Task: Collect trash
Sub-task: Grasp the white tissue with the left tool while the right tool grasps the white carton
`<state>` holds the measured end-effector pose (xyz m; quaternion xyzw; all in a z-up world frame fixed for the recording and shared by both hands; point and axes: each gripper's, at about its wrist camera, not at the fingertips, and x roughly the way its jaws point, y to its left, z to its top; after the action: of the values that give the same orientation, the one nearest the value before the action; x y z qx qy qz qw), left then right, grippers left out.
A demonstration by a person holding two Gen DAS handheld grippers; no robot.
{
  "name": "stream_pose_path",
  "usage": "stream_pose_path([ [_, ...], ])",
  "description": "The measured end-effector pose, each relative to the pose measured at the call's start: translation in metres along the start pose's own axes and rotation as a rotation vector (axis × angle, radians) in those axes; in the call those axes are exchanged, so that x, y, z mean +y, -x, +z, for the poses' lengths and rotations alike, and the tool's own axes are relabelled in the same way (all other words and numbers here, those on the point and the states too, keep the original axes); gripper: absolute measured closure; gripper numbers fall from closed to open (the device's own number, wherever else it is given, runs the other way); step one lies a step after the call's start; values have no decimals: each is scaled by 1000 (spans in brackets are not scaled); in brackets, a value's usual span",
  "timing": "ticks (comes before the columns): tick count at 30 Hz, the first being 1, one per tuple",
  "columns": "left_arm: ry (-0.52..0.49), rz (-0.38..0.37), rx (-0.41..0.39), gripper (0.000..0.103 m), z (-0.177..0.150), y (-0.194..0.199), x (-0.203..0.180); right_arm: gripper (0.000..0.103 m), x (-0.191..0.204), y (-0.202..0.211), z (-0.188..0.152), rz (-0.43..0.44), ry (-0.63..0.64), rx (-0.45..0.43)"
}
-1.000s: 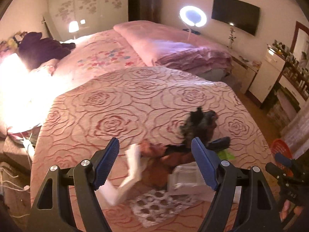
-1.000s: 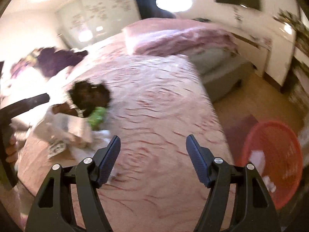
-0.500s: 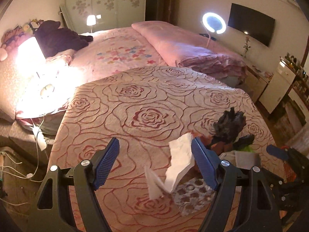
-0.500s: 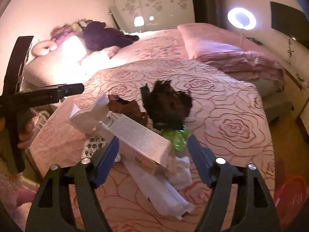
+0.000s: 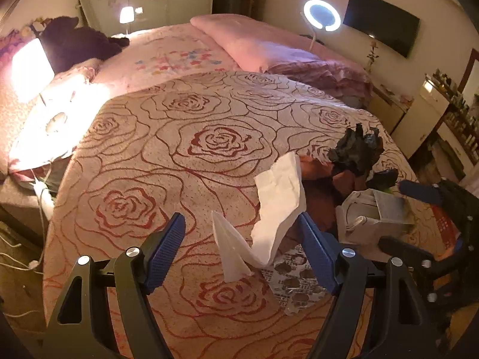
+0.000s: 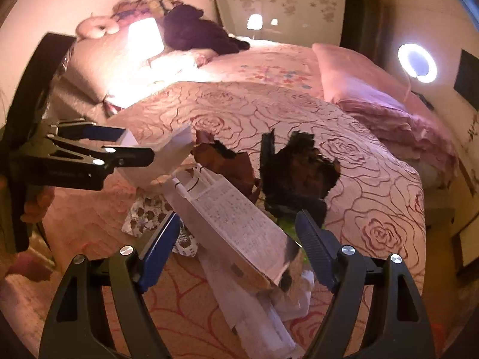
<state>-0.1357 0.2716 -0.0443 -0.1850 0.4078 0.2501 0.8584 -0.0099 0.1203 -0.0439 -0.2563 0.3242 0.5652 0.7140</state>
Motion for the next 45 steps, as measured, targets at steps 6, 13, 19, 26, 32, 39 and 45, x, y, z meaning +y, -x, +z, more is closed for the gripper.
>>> stream_pose_path([
  [6,2,-22,33,55,-5,-10,1,34,7,-13,1,-7,57,33],
  [13,35,-38,44,76,-8,-13,8,42,15,-14,-1,-22,111,40],
  [19,52,-41,37,78,-6,-11,11,54,19,-10,-3,-7,115,50],
  [26,61,-45,11,84,-4,-3,12,67,13,-2,-5,25,39,46],
  [32,69,-49,-22,86,1,7,13,69,5,15,-3,48,-55,7],
  [39,53,-73,-75,86,8,22,3,69,-5,42,2,14,-129,-69],
  [45,23,-100,-110,86,13,32,-11,69,-24,55,-6,-46,-197,-97],
])
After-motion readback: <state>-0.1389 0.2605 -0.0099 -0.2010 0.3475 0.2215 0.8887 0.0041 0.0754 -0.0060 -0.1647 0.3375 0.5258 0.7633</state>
